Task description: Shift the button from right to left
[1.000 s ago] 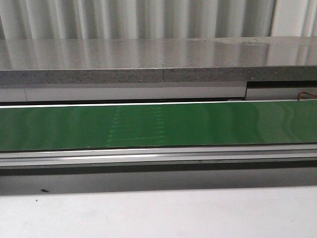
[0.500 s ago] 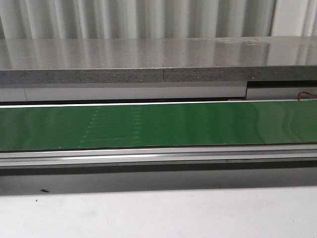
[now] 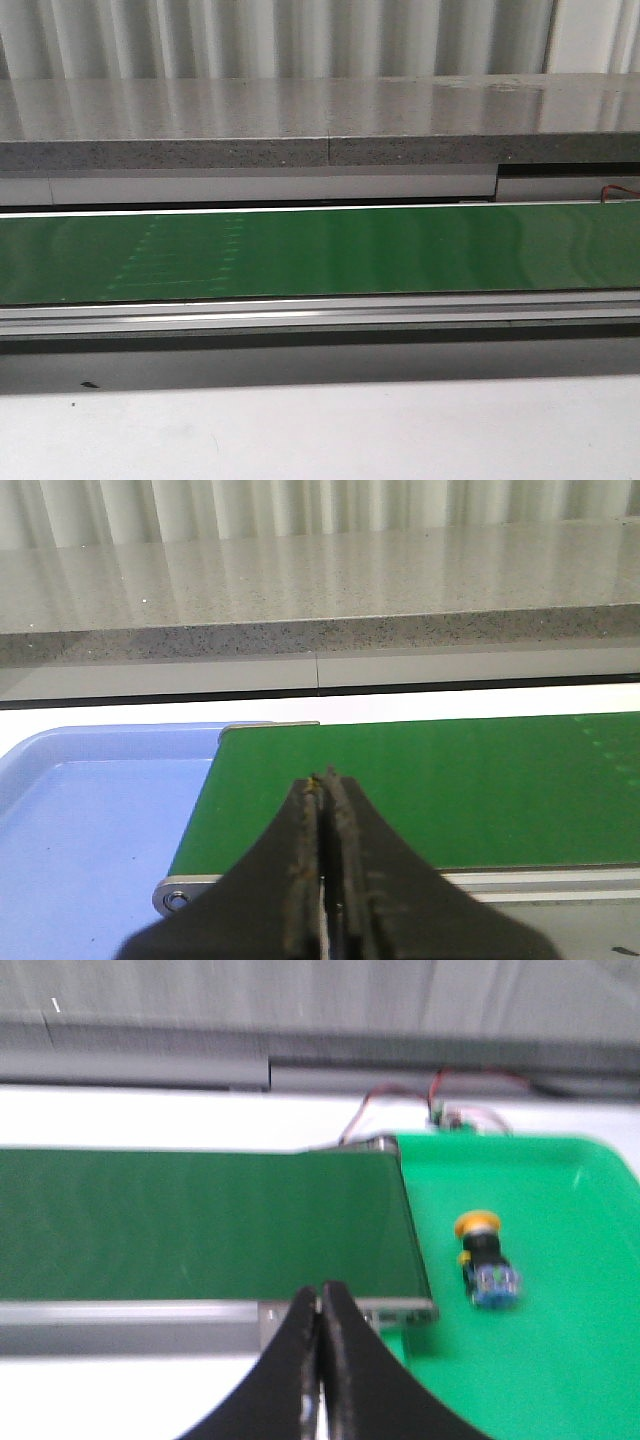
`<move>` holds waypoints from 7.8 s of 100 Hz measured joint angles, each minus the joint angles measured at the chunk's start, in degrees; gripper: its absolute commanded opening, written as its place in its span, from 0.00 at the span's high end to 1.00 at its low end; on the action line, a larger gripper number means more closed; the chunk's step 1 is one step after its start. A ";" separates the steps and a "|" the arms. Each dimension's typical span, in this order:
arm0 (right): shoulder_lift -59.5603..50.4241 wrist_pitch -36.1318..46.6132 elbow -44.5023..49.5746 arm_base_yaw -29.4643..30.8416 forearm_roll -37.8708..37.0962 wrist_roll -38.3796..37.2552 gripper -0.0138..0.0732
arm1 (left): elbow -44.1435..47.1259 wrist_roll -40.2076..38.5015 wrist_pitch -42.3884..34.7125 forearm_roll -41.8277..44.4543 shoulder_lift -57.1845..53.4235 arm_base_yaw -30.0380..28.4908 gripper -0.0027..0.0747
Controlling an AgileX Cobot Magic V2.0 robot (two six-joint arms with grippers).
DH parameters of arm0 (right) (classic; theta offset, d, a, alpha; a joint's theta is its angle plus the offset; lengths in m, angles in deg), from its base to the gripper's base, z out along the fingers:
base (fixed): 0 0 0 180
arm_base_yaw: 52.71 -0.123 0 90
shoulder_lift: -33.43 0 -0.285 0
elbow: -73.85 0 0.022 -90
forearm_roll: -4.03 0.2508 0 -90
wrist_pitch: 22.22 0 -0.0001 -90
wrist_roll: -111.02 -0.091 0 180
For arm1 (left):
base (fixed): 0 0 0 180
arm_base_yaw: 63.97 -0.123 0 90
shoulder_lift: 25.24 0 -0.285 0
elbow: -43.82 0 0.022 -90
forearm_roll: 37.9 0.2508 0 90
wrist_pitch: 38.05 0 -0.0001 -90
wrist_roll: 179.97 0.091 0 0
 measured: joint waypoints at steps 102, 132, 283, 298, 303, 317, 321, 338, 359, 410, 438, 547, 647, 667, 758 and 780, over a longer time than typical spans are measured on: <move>34.98 -25.51 -23.38 0.25 4.32 -0.11 0.16 | 0.00 0.00 0.00 0.00 0.00 0.00 0.99; 47.75 -25.84 -30.52 13.01 3.09 -0.01 0.16 | 0.00 0.00 0.00 0.00 0.00 0.00 0.99; 96.45 -22.22 -54.77 26.79 9.29 27.29 0.16 | 0.00 0.00 0.00 0.00 0.00 0.00 0.99; 97.73 -22.01 -55.25 26.70 9.18 27.44 0.27 | 0.00 0.00 0.00 0.00 0.00 0.00 0.99; 97.73 -22.01 -55.25 26.70 8.95 27.53 0.37 | 0.00 0.00 0.00 0.00 0.00 0.00 0.99; 97.73 -22.01 -55.25 26.70 8.59 27.53 0.62 | 0.00 0.00 0.00 0.00 0.00 0.00 0.99; 97.73 -22.01 -55.40 26.70 8.48 27.53 0.65 | 0.00 0.00 0.00 0.00 0.00 0.00 0.99; 97.60 -24.04 -58.47 26.70 8.38 27.53 0.65 | 0.00 0.00 0.00 0.00 0.00 0.00 0.99; 91.61 -27.67 -61.35 25.34 8.92 27.53 0.65 | 0.00 0.00 0.00 0.00 0.00 0.00 0.99; 82.68 -34.40 -58.72 13.24 12.34 17.86 0.65 | 0.00 0.00 0.00 0.00 0.00 0.00 0.99; 82.68 -29.11 -50.12 7.33 12.67 14.45 0.64 | 0.00 0.00 0.00 0.00 0.00 0.00 0.99; 52.80 -13.21 -26.86 -2.03 14.40 19.40 0.92 | 0.00 0.00 0.00 0.00 0.00 0.00 0.99; -8.12 8.07 7.94 -7.30 15.16 19.89 0.92 | 0.00 0.00 0.00 1.88 0.00 0.00 0.99; -10.62 8.98 8.17 -7.30 15.25 19.89 0.92 | 0.00 0.00 -0.68 1.97 0.00 0.00 0.99; -10.62 8.98 8.17 -7.30 15.28 19.89 0.92 | -20.94 0.00 16.44 -0.65 16.63 0.00 0.99; -10.62 8.98 8.17 -7.30 15.28 19.89 0.92 | -30.56 0.00 30.55 -0.68 31.45 0.00 0.87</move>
